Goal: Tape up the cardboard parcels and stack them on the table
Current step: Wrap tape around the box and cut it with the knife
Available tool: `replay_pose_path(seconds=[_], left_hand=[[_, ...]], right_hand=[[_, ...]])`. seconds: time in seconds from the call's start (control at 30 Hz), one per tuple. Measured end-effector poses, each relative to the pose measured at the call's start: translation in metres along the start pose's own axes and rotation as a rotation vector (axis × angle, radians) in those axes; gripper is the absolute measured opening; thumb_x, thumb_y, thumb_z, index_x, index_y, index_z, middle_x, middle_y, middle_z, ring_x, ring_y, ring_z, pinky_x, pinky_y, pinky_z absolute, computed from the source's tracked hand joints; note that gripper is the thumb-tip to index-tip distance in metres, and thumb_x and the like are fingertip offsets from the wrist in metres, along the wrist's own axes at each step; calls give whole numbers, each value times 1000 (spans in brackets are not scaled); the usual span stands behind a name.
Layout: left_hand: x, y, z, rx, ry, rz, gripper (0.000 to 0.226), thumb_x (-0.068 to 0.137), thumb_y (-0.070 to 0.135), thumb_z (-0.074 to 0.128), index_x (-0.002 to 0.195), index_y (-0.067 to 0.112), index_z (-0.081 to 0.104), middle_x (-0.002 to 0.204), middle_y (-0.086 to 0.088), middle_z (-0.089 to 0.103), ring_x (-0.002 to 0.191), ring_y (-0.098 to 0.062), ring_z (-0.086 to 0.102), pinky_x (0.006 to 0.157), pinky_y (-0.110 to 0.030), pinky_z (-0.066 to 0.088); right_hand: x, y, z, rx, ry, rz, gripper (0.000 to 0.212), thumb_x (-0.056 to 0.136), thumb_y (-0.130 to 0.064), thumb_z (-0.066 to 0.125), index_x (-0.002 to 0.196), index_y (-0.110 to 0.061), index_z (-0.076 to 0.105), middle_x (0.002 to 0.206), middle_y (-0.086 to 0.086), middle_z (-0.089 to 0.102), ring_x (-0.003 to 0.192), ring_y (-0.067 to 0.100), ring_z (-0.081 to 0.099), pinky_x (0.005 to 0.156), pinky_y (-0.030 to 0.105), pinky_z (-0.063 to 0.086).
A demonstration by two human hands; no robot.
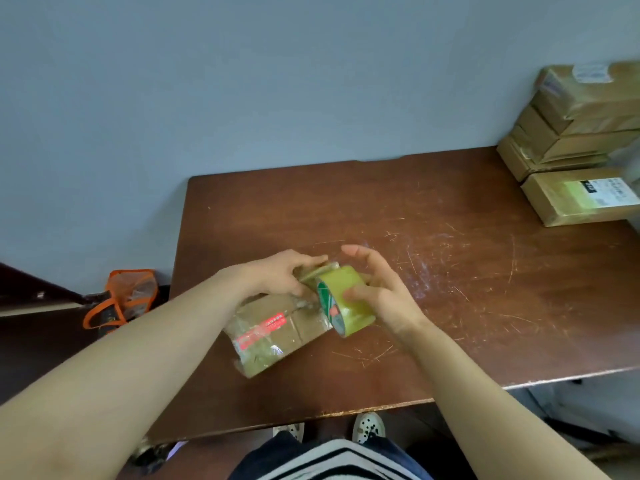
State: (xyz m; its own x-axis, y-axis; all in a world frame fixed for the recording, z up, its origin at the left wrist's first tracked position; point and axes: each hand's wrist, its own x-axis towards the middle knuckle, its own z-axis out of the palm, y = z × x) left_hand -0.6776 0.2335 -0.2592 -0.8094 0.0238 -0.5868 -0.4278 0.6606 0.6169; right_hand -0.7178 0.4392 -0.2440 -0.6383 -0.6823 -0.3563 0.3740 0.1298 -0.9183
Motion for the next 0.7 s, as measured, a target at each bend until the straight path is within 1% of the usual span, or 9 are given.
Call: replay_pose_path(seconds=[0.07, 0.13, 0.2, 0.3, 0.43, 0.5, 0.57, 0.63, 0.7], left_hand=[[-1, -6, 2, -84, 50, -37, 77, 78, 20, 77, 144, 29, 39, 129, 8, 55, 121, -14, 51, 101, -25, 40], [-1, -10, 10, 43, 303, -88, 81, 79, 29, 75, 148, 26, 32, 141, 4, 48, 132, -19, 43, 108, -30, 34], [-3, -14, 24, 271, 400, -103, 102, 75, 45, 72, 153, 22, 11, 157, 0, 23, 145, -19, 17, 118, -39, 12], [-6, -19, 47, 499, 237, -138, 138, 58, 67, 72, 149, 17, -19, 157, 1, -22, 143, -19, -25, 113, -52, -15], [-3, -22, 56, 555, 377, -145, 122, 72, 62, 67, 151, 12, -11, 158, -5, -6, 146, -23, -11, 116, -55, -6], [-2, -21, 59, 585, 422, -151, 115, 76, 59, 66, 151, 12, -8, 158, -5, -2, 146, -23, -7, 116, -55, -4], [-1, -20, 63, 623, 439, -173, 113, 78, 59, 64, 151, 11, -8, 157, -7, 0, 146, -23, -5, 116, -55, -2], [0, -20, 62, 613, 449, -182, 113, 78, 61, 62, 150, 9, -8, 156, -6, 2, 145, -23, -4, 116, -56, -1], [1, -19, 62, 611, 446, -167, 114, 77, 64, 61, 150, 8, -7, 156, -6, 2, 145, -25, -2, 115, -57, 1]], right_hand=[[3, -4, 2, -76, 7, -20, 56, 82, -9, 69, 129, -31, 49, 90, -1, 70, 75, 7, 68, 62, 19, 52], [17, -6, 12, -152, 90, -40, 49, 88, -19, 67, 133, -23, 48, 106, -8, 65, 85, -6, 64, 69, 12, 51], [37, -9, 23, -243, 165, -71, 45, 92, -26, 62, 134, -20, 48, 128, -4, 56, 111, 4, 57, 89, 20, 49], [60, -17, 36, -381, 186, -54, 45, 96, -33, 54, 138, -20, 46, 139, 0, 49, 129, 17, 44, 97, 25, 37], [55, -17, 37, -290, 94, -19, 56, 96, -29, 53, 146, -36, 30, 151, -9, 32, 136, 11, 30, 101, 18, 31], [39, -14, 35, -339, 61, -103, 60, 95, -17, 53, 144, -45, 30, 145, -20, 35, 125, -2, 33, 88, -1, 30], [19, -9, 35, -398, 112, -194, 51, 93, -16, 56, 132, -48, 45, 128, -29, 49, 108, -10, 49, 79, -4, 36], [-2, 7, 37, -353, 169, -162, 31, 91, -23, 61, 104, -52, 59, 92, -23, 68, 74, 1, 68, 65, 14, 53], [-27, 31, 37, -359, 221, -31, 15, 92, -29, 61, 89, -44, 65, 69, -10, 69, 52, 13, 67, 54, 31, 58]])
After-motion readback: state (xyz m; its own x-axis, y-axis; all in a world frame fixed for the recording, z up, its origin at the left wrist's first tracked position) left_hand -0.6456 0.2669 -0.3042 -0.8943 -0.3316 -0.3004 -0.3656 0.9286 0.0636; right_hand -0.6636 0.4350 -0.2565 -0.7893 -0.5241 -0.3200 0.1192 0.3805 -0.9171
